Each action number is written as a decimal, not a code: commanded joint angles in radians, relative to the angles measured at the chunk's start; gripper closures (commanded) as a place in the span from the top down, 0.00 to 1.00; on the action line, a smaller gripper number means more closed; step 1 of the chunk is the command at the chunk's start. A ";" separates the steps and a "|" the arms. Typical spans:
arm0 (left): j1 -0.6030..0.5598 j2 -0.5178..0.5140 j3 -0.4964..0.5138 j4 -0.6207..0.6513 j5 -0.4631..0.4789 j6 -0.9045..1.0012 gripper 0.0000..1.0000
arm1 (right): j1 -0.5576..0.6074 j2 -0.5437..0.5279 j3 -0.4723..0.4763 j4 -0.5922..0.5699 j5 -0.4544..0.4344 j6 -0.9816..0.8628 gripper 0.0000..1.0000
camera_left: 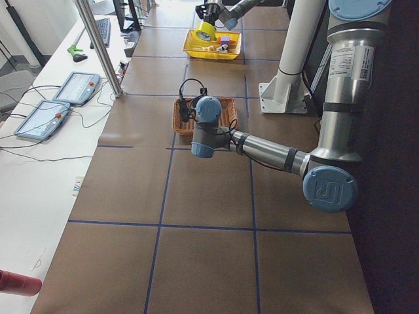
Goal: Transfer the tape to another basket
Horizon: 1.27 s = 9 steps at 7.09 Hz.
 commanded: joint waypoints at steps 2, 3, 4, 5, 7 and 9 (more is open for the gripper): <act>0.159 -0.045 -0.007 -0.304 0.251 -0.260 1.00 | -0.049 0.005 0.010 0.111 -0.044 0.025 0.00; 0.210 -0.060 -0.009 -0.344 0.343 -0.297 1.00 | -0.050 0.006 0.015 0.111 -0.044 0.025 0.00; 0.267 -0.082 -0.007 -0.389 0.435 -0.307 1.00 | -0.054 0.014 0.018 0.113 -0.045 0.025 0.00; 0.314 -0.147 -0.010 -0.406 0.497 -0.308 1.00 | -0.064 0.032 0.018 0.113 -0.045 0.025 0.00; 0.374 -0.249 -0.006 -0.397 0.500 -0.307 1.00 | -0.134 0.054 0.033 0.145 -0.041 0.027 0.00; 0.454 -0.301 -0.002 -0.366 0.503 -0.304 1.00 | -0.233 0.069 0.076 0.168 -0.041 0.031 0.00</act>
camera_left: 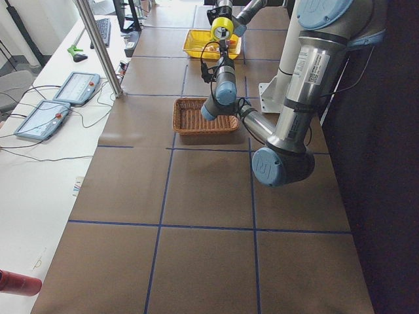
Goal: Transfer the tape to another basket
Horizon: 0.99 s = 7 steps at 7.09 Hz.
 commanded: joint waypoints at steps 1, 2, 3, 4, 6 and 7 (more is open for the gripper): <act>0.061 -0.054 0.001 0.037 0.006 0.003 1.00 | -0.095 0.007 0.037 0.010 -0.004 -0.001 0.01; 0.079 -0.086 -0.002 0.089 0.016 0.002 1.00 | -0.120 0.015 0.034 0.005 -0.004 -0.001 0.01; 0.105 -0.100 -0.008 0.103 0.082 0.002 1.00 | -0.124 0.017 0.030 -0.002 -0.006 -0.003 0.00; 0.159 -0.100 -0.023 0.105 0.146 0.003 1.00 | -0.132 0.017 0.024 -0.004 -0.006 -0.004 0.00; 0.190 -0.114 -0.029 0.105 0.178 0.008 1.00 | -0.157 0.017 0.024 -0.005 -0.024 -0.006 0.01; 0.210 -0.119 -0.029 0.106 0.184 0.009 1.00 | -0.179 0.018 0.024 -0.009 -0.059 -0.007 0.01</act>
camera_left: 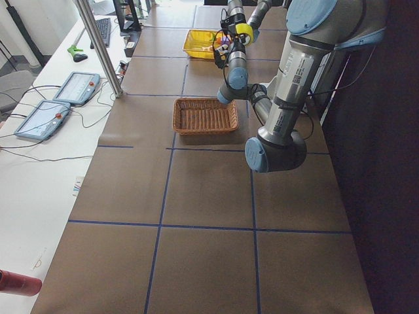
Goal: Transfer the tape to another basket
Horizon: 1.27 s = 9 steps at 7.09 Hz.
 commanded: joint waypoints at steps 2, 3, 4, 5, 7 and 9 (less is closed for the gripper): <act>0.023 -0.018 0.013 0.003 0.011 0.004 1.00 | -0.030 0.009 0.000 -0.003 -0.040 -0.003 0.01; 0.038 -0.018 0.013 0.003 0.011 0.005 1.00 | -0.030 0.010 -0.002 -0.012 -0.040 -0.003 0.01; 0.066 -0.020 0.007 0.026 0.043 0.007 1.00 | -0.030 0.012 -0.002 -0.030 -0.041 -0.006 0.00; 0.087 -0.041 -0.001 0.047 0.066 0.008 1.00 | -0.030 0.012 -0.002 -0.035 -0.041 -0.007 0.00; 0.089 -0.047 -0.001 0.057 0.068 0.008 0.98 | -0.044 0.015 -0.013 -0.035 -0.064 -0.008 0.01; 0.087 -0.047 -0.001 0.058 0.066 0.008 0.86 | -0.044 0.015 -0.011 -0.024 -0.064 -0.008 0.03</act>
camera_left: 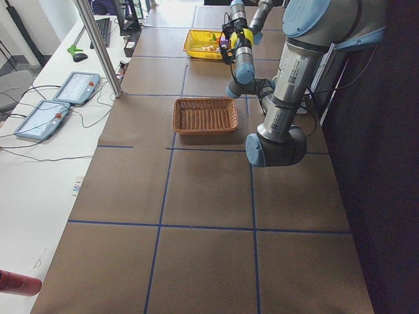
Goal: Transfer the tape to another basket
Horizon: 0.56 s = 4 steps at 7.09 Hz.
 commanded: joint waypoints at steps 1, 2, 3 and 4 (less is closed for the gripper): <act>0.002 0.002 0.000 0.001 -0.001 -0.002 0.55 | 0.000 -0.001 0.003 0.013 0.000 0.000 0.36; 0.002 0.013 -0.002 0.009 -0.002 0.002 0.20 | 0.002 -0.001 0.003 0.011 -0.006 -0.002 0.99; 0.002 0.010 -0.005 0.010 -0.005 0.000 0.05 | 0.000 -0.001 0.003 0.011 -0.011 -0.002 1.00; 0.002 0.012 -0.017 0.018 -0.007 -0.017 0.00 | 0.002 -0.001 0.005 0.011 -0.011 -0.002 1.00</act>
